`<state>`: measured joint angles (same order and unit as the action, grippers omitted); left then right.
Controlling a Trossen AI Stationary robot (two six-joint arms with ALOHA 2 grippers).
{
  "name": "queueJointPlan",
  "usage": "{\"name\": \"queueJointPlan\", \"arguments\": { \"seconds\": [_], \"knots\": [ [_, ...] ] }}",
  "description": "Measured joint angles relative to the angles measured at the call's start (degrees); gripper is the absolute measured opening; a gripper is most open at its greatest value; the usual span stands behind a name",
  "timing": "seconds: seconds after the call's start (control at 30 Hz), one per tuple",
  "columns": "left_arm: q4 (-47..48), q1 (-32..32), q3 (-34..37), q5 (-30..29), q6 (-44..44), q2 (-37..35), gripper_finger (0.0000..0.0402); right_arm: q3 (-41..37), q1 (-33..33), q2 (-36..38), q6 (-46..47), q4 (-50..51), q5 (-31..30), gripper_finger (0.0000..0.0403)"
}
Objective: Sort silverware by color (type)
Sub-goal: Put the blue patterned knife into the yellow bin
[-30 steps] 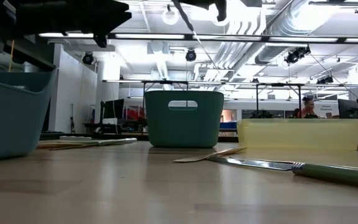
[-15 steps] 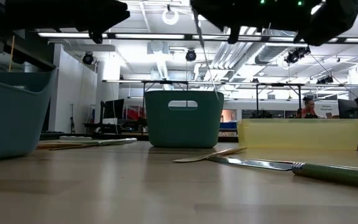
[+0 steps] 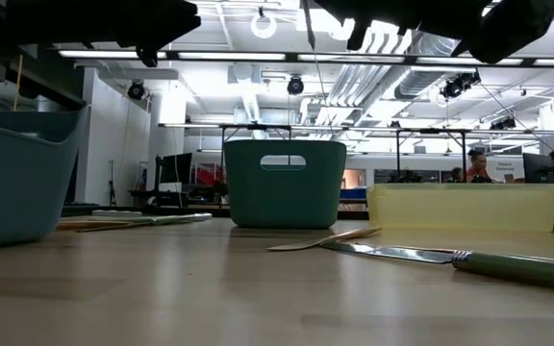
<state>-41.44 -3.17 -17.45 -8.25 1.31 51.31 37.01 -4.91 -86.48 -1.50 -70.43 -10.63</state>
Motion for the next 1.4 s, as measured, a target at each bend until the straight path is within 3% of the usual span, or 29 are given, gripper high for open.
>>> {"name": "queueJointPlan", "arguments": {
  "seconds": [0.2,0.5,0.67,0.73,0.83,0.9,1.13,1.23,1.4],
  "knots": [
    [0.1,-0.9,0.0,0.0,-0.1,0.0,0.0108,0.1,0.0,0.0,-0.6,1.7,-1.8,0.0038],
    [0.1,-2.0,0.0,0.2,0.9,0.0,0.0108,0.1,0.0,6.1,-10.3,16.1,-28.2,0.004],
    [0.3,-2.2,0.0,0.2,2.9,0.0,0.0108,0.1,0.6,12.3,-17.2,20.1,-36.8,0.0039],
    [0.2,-2.2,0.0,0.1,4.0,0.0,0.0108,0.1,2.2,14.8,-20.1,21.6,-42.8,0.0039],
    [0.3,-2.2,0.0,0.0,3.7,0.0,0.0108,0.1,5.9,18.6,-19.6,31.5,-49.1,0.0039],
    [0.3,-2.2,0.0,0.0,3.5,0.0,0.0108,0.1,9.0,20.9,-14.7,41.1,-48.1,0.0039],
    [1.3,-2.2,0.0,0.0,3.5,0.0,0.0108,0.1,23.4,22.7,8.4,75.3,-32.2,0.0039],
    [1.3,-2.2,0.0,0.0,3.5,0.0,0.0108,0.1,28.3,21.2,11.8,83.3,-26.9,0.0039],
    [1.3,-2.2,0.0,0.0,3.4,0.0,0.0108,0.1,34.5,17.6,11.6,88.6,-15.5,0.0039]
  ]
}}
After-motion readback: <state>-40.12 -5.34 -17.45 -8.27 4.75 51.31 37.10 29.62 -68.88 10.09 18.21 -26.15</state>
